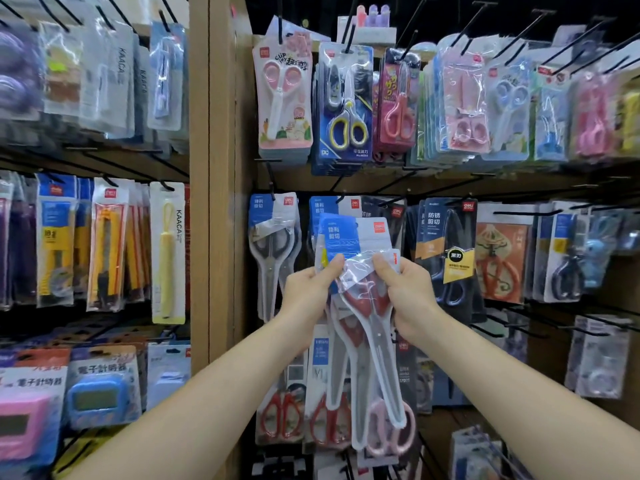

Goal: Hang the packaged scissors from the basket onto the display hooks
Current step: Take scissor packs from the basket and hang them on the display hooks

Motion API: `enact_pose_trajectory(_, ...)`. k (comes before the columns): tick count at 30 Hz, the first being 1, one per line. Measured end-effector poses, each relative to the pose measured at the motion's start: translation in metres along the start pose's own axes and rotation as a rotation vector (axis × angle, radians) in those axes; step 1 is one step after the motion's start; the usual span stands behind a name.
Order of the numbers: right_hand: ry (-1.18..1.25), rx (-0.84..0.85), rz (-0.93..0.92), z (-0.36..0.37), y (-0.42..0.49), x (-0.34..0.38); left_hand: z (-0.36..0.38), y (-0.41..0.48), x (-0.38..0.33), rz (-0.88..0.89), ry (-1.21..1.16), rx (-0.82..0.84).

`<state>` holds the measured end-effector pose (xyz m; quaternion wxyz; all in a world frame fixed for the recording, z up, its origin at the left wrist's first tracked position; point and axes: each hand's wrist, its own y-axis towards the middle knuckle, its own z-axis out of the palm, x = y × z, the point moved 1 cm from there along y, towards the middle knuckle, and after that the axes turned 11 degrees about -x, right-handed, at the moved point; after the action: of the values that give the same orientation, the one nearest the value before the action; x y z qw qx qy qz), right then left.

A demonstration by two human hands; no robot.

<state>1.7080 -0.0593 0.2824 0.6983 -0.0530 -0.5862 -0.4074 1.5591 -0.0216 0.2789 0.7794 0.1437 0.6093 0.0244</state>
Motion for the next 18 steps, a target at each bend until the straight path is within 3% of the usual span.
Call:
enact_pose_trajectory(8, -0.127, 0.007, -0.142, 0.002, 0.024, 0.029, 0.005, 0.034, -0.037, 0.238, -0.052, -0.107)
enact_pose_trajectory(18, -0.15, -0.051, -0.206, 0.018, 0.039, 0.046, 0.017, 0.065, -0.058, 0.236, -0.02, -0.25)
